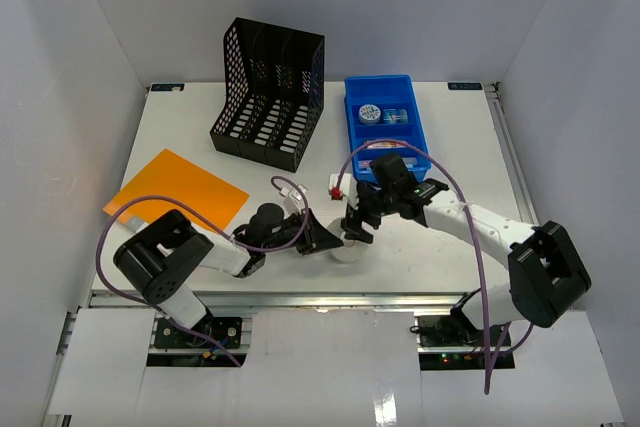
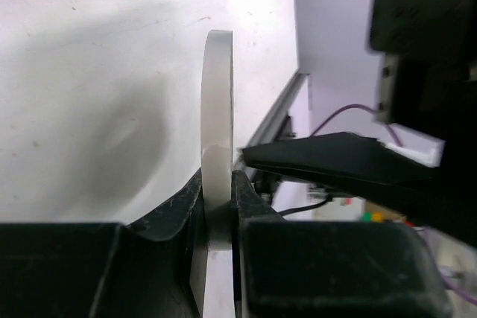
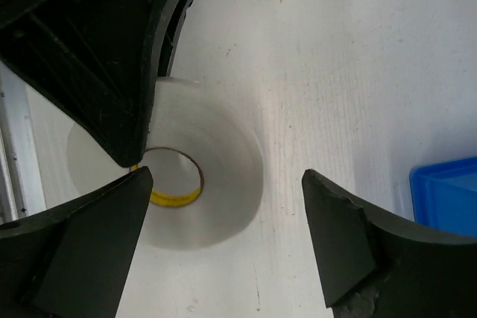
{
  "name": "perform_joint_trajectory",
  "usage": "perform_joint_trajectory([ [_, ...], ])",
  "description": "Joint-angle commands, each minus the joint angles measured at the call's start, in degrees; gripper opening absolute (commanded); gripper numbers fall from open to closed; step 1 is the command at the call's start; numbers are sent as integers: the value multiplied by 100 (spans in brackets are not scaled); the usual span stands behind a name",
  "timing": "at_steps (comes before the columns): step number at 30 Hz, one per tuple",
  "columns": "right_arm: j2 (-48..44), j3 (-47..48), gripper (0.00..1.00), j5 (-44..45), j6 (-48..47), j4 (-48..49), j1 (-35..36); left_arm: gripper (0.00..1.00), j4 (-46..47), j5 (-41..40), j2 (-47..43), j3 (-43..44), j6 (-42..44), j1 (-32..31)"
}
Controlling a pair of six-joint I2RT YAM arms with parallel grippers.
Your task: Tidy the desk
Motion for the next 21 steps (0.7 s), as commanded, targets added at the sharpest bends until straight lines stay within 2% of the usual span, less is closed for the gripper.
perform_joint_trajectory([
  [1,-363,478,90,-1381,-204,-567,-787,0,-798,51,-484,219,1279,-13],
  [4,-278,1075,94,-2584,-1463,-1924,-1457,0,-1506,144,-841,359,2416,-13],
  [8,-191,1371,96,-3103,-2951,-3129,-1700,0,-2282,462,-1258,565,3877,-22],
  [14,-191,1432,97,-3553,-3341,-3414,-1697,0,-3150,752,-1598,922,5614,-112],
  [21,-90,1555,98,-3604,-3197,-3399,-1516,0,-3366,733,-1867,1137,6780,-249],
])
